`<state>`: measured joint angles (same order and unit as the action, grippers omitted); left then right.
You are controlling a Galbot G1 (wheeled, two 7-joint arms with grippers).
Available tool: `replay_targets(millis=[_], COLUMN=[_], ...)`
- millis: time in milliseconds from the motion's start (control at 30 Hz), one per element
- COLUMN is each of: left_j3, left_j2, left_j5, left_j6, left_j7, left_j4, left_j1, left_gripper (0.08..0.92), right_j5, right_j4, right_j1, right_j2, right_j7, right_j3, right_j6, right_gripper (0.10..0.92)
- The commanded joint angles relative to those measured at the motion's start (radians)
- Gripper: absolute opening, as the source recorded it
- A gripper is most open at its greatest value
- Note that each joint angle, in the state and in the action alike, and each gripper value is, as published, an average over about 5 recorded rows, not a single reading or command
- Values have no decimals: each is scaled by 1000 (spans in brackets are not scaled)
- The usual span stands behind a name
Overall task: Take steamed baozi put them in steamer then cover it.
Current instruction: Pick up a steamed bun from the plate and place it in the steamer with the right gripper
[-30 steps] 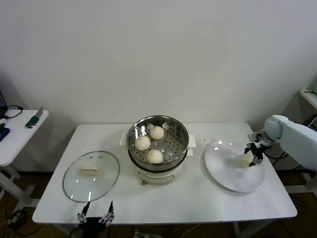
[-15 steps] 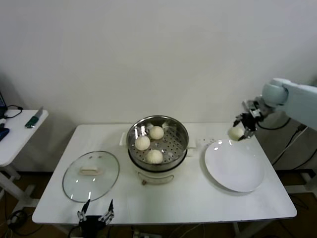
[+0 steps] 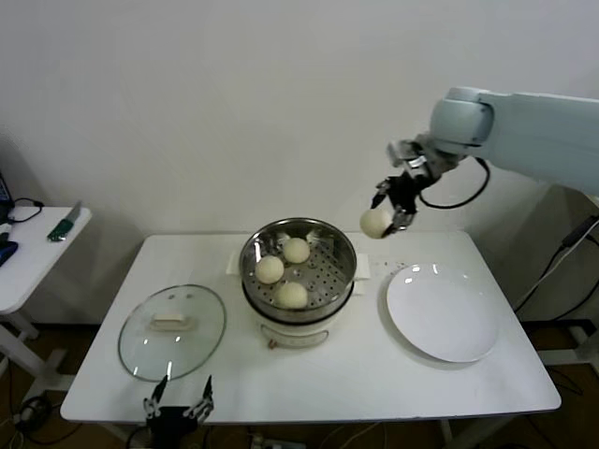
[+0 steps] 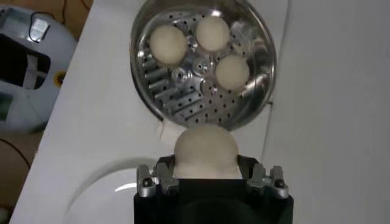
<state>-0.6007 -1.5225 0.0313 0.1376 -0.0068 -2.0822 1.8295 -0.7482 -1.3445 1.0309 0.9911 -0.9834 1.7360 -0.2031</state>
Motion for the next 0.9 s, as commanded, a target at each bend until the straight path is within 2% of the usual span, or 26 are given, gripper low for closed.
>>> replay_targets(millis=[33, 467, 900], left_j3=[-10, -28, -31], left_j2=[0, 2, 0], left_j5=[9, 19, 26], left_j6=[3, 9, 9], left_j7=[0, 3, 2], left_j4=[4, 18, 24], left_j1=[-3, -10, -13], left_gripper=[823, 823, 823], right_j5=[-65, 94, 155], right_j4=[0, 149, 196], right_j1=[-139, -322, -382], right_j2=[182, 238, 249], right_j7=[80, 102, 109], right_j3=[-36, -93, -98], right_j6=[-88, -92, -86], right_gripper=[687, 687, 687])
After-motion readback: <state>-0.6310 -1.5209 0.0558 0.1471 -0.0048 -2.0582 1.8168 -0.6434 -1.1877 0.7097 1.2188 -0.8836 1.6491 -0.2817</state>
